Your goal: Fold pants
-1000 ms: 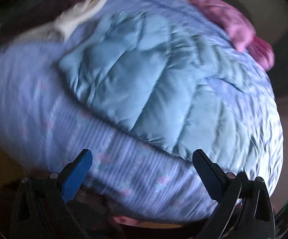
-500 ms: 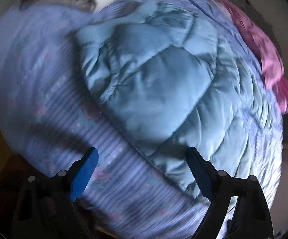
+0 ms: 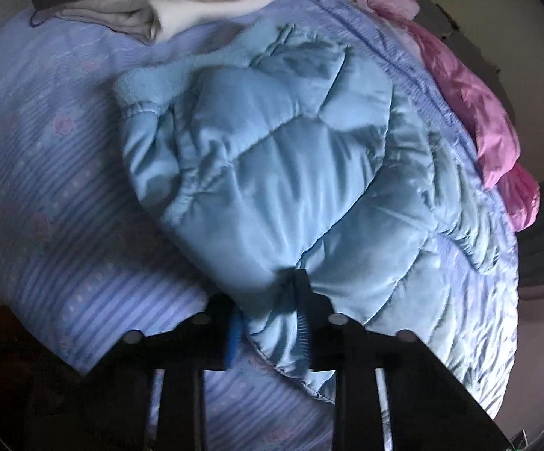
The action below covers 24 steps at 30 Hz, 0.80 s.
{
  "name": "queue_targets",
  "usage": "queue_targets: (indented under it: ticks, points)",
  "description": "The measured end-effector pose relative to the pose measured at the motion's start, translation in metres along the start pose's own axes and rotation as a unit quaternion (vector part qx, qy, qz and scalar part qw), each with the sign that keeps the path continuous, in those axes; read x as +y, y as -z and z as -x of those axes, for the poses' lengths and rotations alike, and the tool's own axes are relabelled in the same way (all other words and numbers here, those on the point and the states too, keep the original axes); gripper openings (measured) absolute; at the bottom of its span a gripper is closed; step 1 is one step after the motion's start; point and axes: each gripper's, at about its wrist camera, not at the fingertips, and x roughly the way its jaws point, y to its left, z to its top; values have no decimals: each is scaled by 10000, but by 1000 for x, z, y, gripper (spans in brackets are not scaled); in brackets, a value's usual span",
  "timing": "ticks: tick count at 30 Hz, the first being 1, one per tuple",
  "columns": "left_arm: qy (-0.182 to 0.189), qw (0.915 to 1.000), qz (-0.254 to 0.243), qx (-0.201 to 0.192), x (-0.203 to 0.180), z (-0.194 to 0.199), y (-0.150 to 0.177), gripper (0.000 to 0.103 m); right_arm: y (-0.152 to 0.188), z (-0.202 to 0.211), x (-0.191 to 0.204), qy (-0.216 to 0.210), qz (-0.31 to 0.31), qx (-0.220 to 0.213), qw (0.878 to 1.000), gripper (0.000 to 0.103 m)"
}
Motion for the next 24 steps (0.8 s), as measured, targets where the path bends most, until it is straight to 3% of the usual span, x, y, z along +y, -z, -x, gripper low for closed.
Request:
queue_targets:
  ticks: [5, 15, 19, 24]
  points:
    - [207, 9997, 65, -136, 5, 15, -1, 14, -7, 18, 2, -206, 25, -178, 9996, 11]
    - [319, 9906, -766, -1086, -33, 77, -15, 12, -15, 81, 44, -558, 951, -1029, 9886, 10]
    - [320, 9884, -1015, -1083, -50, 84, -31, 11, -29, 100, 64, -652, 1259, -1288, 9815, 10]
    - [413, 9873, -1144, -1026, -72, 90, -61, 11, -61, 100, 88, -673, 1374, -1144, 9816, 10]
